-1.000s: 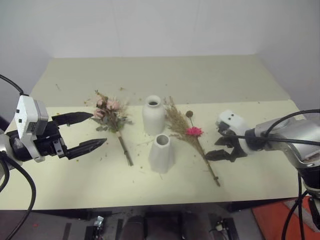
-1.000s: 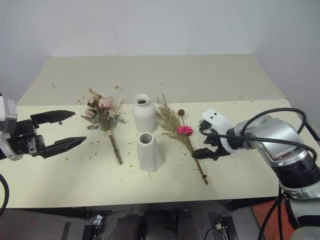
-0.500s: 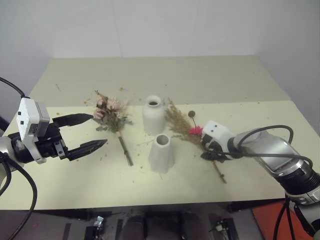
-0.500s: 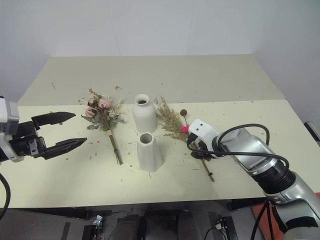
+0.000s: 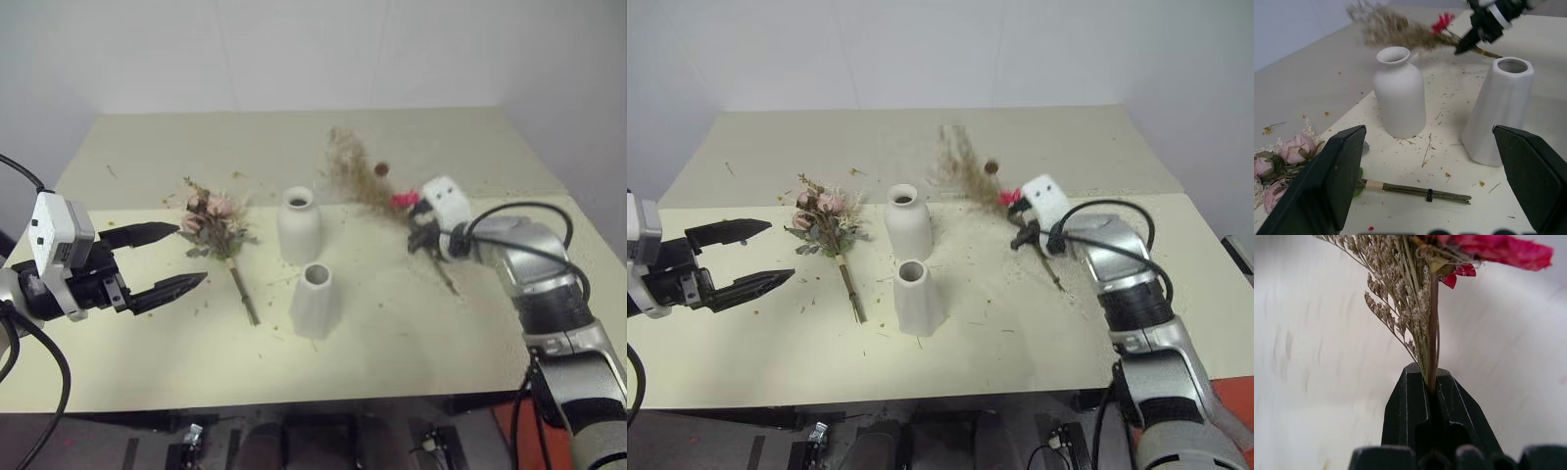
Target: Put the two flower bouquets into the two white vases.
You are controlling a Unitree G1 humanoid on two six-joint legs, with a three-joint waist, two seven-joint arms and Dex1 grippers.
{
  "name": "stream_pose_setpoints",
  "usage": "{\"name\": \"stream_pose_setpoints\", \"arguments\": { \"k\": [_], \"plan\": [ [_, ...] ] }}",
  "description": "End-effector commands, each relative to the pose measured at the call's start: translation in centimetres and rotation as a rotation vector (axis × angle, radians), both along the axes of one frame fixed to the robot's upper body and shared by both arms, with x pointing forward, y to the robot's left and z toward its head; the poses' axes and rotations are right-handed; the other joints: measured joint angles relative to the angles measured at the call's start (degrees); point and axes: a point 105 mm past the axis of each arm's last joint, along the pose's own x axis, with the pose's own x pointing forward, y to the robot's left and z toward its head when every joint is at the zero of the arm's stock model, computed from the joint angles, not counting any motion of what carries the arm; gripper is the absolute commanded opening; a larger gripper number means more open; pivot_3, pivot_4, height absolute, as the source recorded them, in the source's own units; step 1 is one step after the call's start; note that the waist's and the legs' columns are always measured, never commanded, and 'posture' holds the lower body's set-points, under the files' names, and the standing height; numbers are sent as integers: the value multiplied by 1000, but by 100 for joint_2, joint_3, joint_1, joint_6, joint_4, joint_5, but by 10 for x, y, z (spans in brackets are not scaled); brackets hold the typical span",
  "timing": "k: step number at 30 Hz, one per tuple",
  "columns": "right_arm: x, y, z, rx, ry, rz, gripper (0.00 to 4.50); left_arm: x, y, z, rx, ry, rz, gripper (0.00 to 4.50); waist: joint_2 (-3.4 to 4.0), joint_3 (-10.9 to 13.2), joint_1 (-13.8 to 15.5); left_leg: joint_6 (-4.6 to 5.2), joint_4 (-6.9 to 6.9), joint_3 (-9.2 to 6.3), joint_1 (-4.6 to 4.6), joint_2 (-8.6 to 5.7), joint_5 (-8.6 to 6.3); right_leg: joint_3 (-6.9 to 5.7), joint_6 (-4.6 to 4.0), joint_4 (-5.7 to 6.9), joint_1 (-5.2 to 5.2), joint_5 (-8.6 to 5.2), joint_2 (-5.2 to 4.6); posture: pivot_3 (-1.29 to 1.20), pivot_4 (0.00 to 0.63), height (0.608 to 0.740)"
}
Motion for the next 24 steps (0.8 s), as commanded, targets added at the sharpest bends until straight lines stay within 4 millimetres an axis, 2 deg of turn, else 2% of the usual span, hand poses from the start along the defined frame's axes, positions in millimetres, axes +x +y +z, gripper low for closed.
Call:
{"name": "stream_pose_setpoints", "arguments": {
  "k": [1,4,7,11,17,24],
  "plan": [
    [13,7,67,258,-306,-11,26,-1,-1,10,24,-51,-9,4500,0,0,-19,0,-3,0,1,1,0,-1,0,-1,2,0,0,0,150,740],
    [15,19,93,412,-409,12,26,1,0,11,24,-51,-9,4500,1,0,-76,0,-6,-1,-2,1,0,-1,0,0,-1,0,0,0,150,740],
    [7,57,120,594,-474,160,26,5,1,11,27,-44,8,4500,2,1,-92,0,-8,-1,-3,2,0,-1,1,22,-1,1,-1,0,150,740],
    [-14,99,141,674,-565,349,26,11,2,12,17,-37,27,4500,4,2,-119,0,-9,-2,1,4,0,-2,1,29,-2,1,0,0,150,740],
    [-33,140,149,684,-634,514,26,17,1,11,15,-35,45,4500,7,4,-114,0,-10,-3,0,3,0,-4,1,29,-4,1,-1,0,150,740],
    [-37,166,151,707,-666,575,26,18,1,11,18,-40,51,4500,9,5,-117,-1,-10,-3,1,3,0,-3,1,31,-7,1,-1,0,150,740]
  ]
}}
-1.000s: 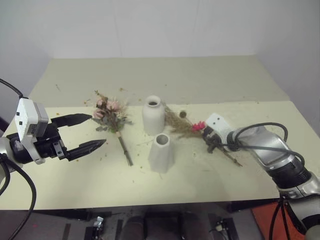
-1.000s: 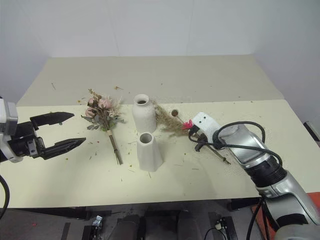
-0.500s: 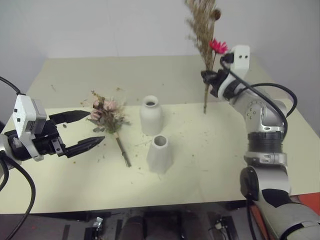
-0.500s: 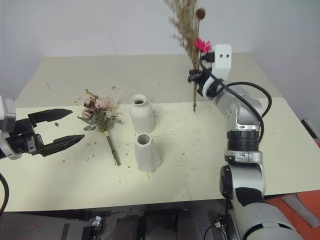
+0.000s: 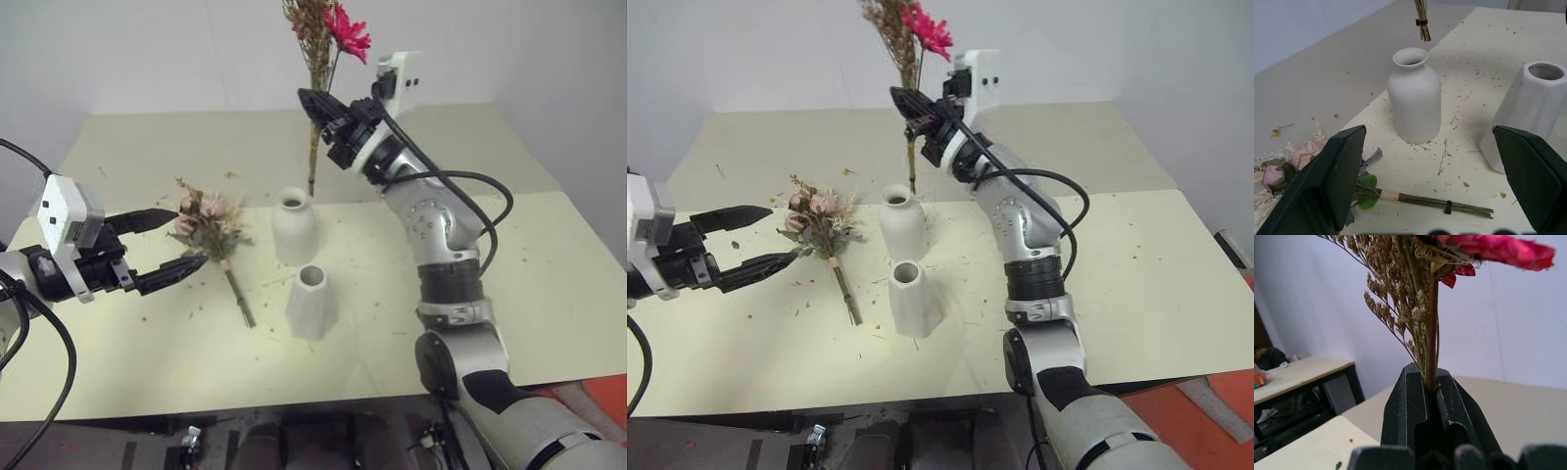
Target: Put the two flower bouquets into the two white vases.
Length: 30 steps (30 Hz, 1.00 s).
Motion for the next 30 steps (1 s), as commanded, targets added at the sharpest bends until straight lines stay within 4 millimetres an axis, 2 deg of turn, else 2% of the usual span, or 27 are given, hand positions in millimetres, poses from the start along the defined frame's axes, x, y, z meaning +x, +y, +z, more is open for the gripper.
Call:
{"name": "stream_pose_setpoints", "arguments": {
  "k": [1,5,8,14,20,25,30],
  "plan": [
    [-8,9,23,36,-97,12,26,0,0,8,14,-42,4,4500,1,0,-2,0,-1,0,0,0,0,0,0,0,-1,0,0,0,150,740],
    [-3,14,23,54,-103,8,26,-2,0,8,17,-47,10,4500,1,0,-4,-1,-2,0,1,0,0,0,0,0,-1,0,0,0,150,740],
    [2,20,16,52,-82,9,26,-3,0,8,19,-50,14,4500,1,0,-8,-2,-3,0,1,0,1,0,-1,0,-1,0,0,0,150,740],
    [3,28,-5,19,-48,26,26,-6,2,7,23,-52,29,4500,2,1,-39,-2,-9,0,-1,1,1,0,-1,0,-8,0,-1,0,150,740],
    [7,26,-28,-32,-36,4,26,-7,3,7,25,-50,36,4500,2,1,-70,-3,-9,-1,1,0,1,0,-1,0,-6,1,-1,0,150,740],
    [4,25,-44,-88,-81,-1,26,-9,4,5,24,-46,42,4500,2,1,-107,-3,-11,-1,-1,0,1,1,-1,0,-8,0,-2,0,150,740],
    [0,22,-54,-124,-125,-4,1562,-10,4,5,22,-43,47,4500,2,1,-112,-3,-11,-1,1,1,1,2,-1,0,-7,0,-1,0,150,740]
  ]
}}
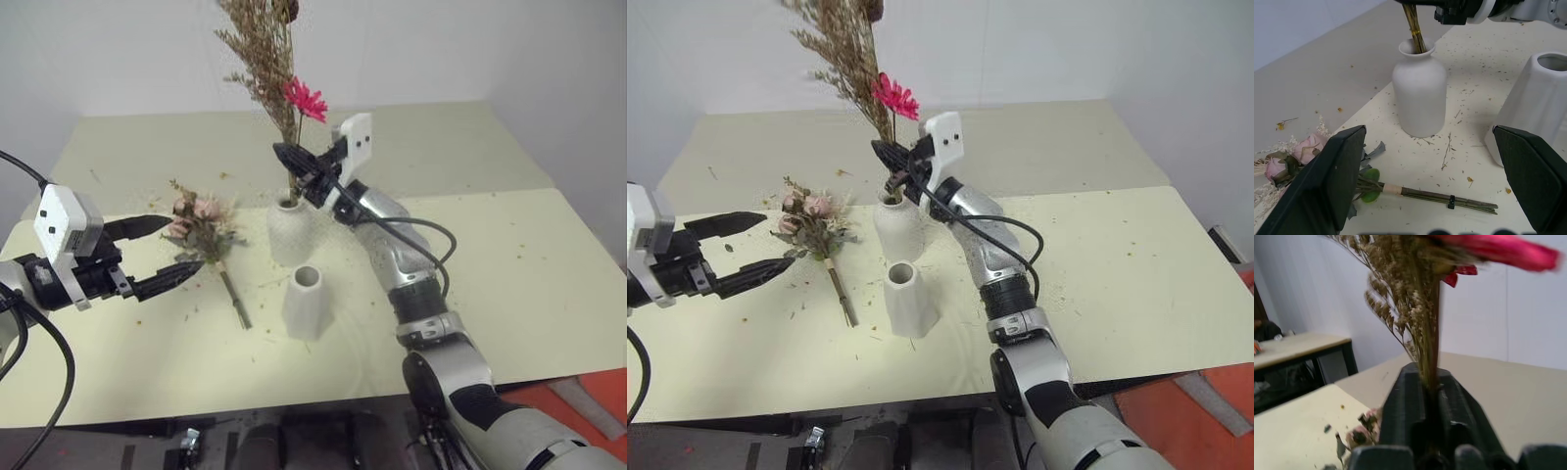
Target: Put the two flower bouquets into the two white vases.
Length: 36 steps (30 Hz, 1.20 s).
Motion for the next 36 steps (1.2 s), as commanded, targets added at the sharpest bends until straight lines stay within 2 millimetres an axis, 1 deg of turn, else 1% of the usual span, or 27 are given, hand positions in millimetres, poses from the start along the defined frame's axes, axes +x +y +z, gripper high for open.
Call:
{"name": "stream_pose_setpoints", "arguments": {
  "k": [1,2,4,5,8,9,11,14,18,22,24,27,29,31,36],
  "plan": [
    [-11,-1,13,-9,-123,16,1917,-4,-1,11,2,-43,-2,4500,0,0,-5,0,0,0,1,0,0,0,0,0,0,0,0,0,150,740],
    [-13,-1,11,-24,-143,15,2221,-4,0,11,2,-42,-1,4500,0,0,-6,0,0,0,0,0,0,0,0,0,0,0,0,0,150,740],
    [-15,-2,8,-42,-165,18,2987,-4,0,10,1,-40,0,4500,0,0,-5,0,0,0,0,0,0,0,0,0,0,0,0,0,150,740],
    [-16,-3,7,-48,-173,17,3246,-4,-1,10,1,-40,0,4500,0,0,-5,0,-1,0,1,0,0,0,0,0,0,0,0,0,150,740],
    [-20,-5,4,-90,-207,30,4220,-3,-1,10,0,-41,1,4500,0,0,-5,-1,-1,0,1,0,0,1,0,0,0,0,0,0,150,740],
    [-22,-7,3,-112,-215,48,4447,-3,-2,9,-2,-40,1,4500,0,0,-3,-1,0,0,1,0,0,1,0,0,0,0,0,0,150,740],
    [-29,-15,0,-162,-239,97,4447,-3,-5,7,-9,-32,-2,4500,0,0,8,-1,-1,0,1,0,0,0,0,-1,0,0,0,0,150,740],
    [-36,-29,-4,-236,-259,146,4447,-5,-10,-2,-7,10,-23,4500,0,0,41,-1,0,-1,-2,0,0,-2,0,-3,4,0,-3,0,150,740],
    [-48,-49,-5,-357,-312,207,4447,0,-13,-15,9,54,-8,4500,-1,0,54,0,0,-1,4,-1,0,0,1,-10,7,0,-3,0,150,740],
    [-50,-66,-6,-489,-302,225,4447,5,-15,-23,16,91,17,4500,-1,0,69,0,0,-1,10,1,0,0,0,-18,10,0,0,0,150,740],
    [-53,-77,-12,-573,-290,258,4447,7,-14,-31,27,139,53,4500,-1,0,73,0,0,-1,11,1,0,1,0,-20,9,0,1,0,150,740],
    [-57,-95,-14,-641,-251,309,4447,10,-15,-45,23,275,106,4500,-2,1,120,0,1,-1,11,0,0,0,1,-24,12,0,0,0,150,740],
    [-60,-104,-12,-682,-241,338,4447,11,-17,-57,64,355,132,4500,-3,1,138,1,5,-1,9,-1,-1,-1,1,-25,14,-1,1,0,150,740],
    [-63,-111,-10,-714,-240,364,4447,16,-17,-64,88,403,173,4500,-4,2,147,1,6,-1,11,-2,-1,-1,1,-24,16,-1,0,0,150,740],
    [-71,-125,0,-770,-257,446,4447,31,-24,-79,82,540,255,4500,-6,3,161,1,11,-1,10,-4,-1,-1,1,-24,18,0,0,0,150,740]
  ]
}}
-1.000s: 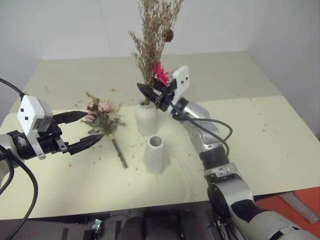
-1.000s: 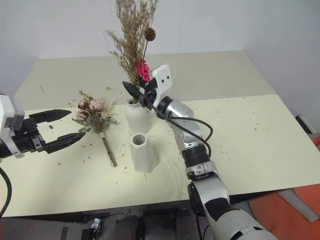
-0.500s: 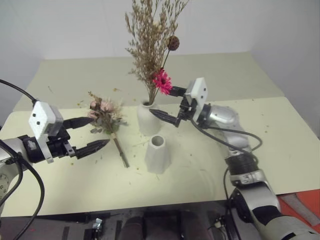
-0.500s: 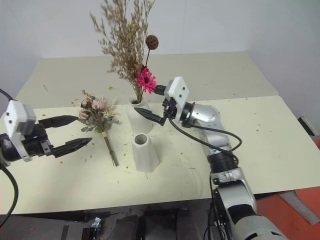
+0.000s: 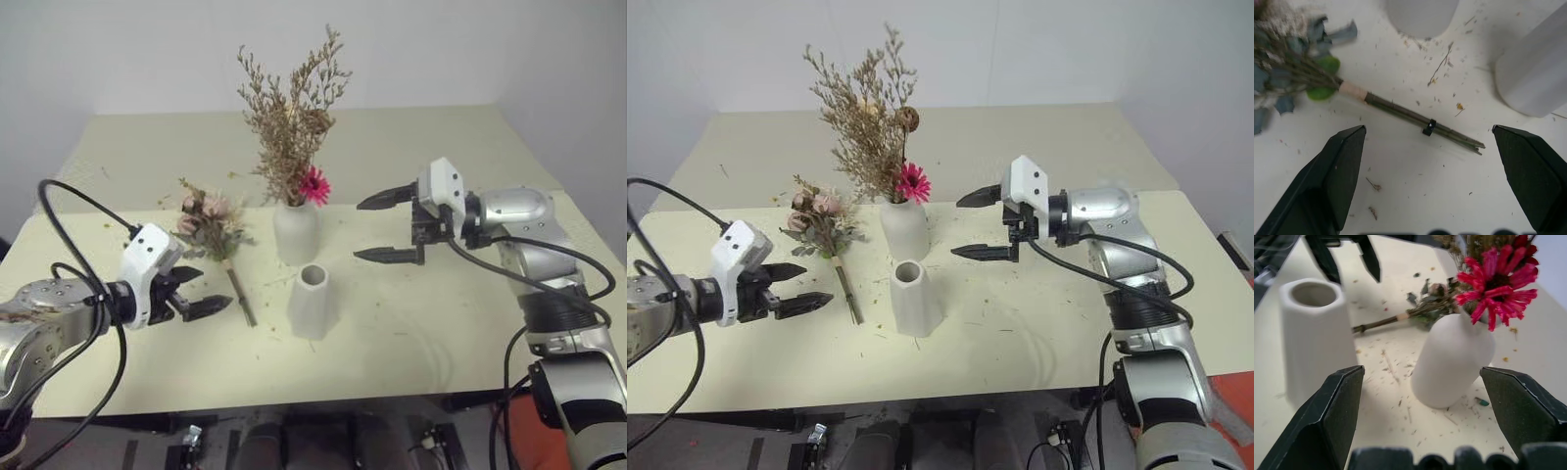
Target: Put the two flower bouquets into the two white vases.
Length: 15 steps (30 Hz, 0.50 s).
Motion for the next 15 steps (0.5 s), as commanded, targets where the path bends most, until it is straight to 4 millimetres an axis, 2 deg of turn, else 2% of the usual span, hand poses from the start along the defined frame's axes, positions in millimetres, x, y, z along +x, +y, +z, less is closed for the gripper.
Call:
{"name": "stream_pose_setpoints", "arguments": {
  "k": [1,7,13,15],
  "plan": [
    [-9,-8,23,-1,-47,73,4447,8,-4,-9,14,81,57,4500,-1,0,5,0,1,0,-1,0,0,0,0,0,0,0,1,0,150,740],
    [-20,-12,36,-14,-71,147,4447,40,-2,-26,54,161,219,4500,-3,1,19,0,3,-2,-4,-3,0,0,0,1,-1,0,-1,0,150,740],
    [-28,-12,39,-12,-76,180,4447,62,3,-38,91,198,337,4500,-4,1,33,-1,6,-7,-10,-6,1,-1,1,21,-2,1,-3,0,150,740],
    [-31,-12,37,-15,-65,191,4500,67,3,-38,89,187,355,4095,-3,1,37,-1,6,-7,-9,-7,1,-1,1,21,-2,1,-4,0,150,740]
  ]
}}
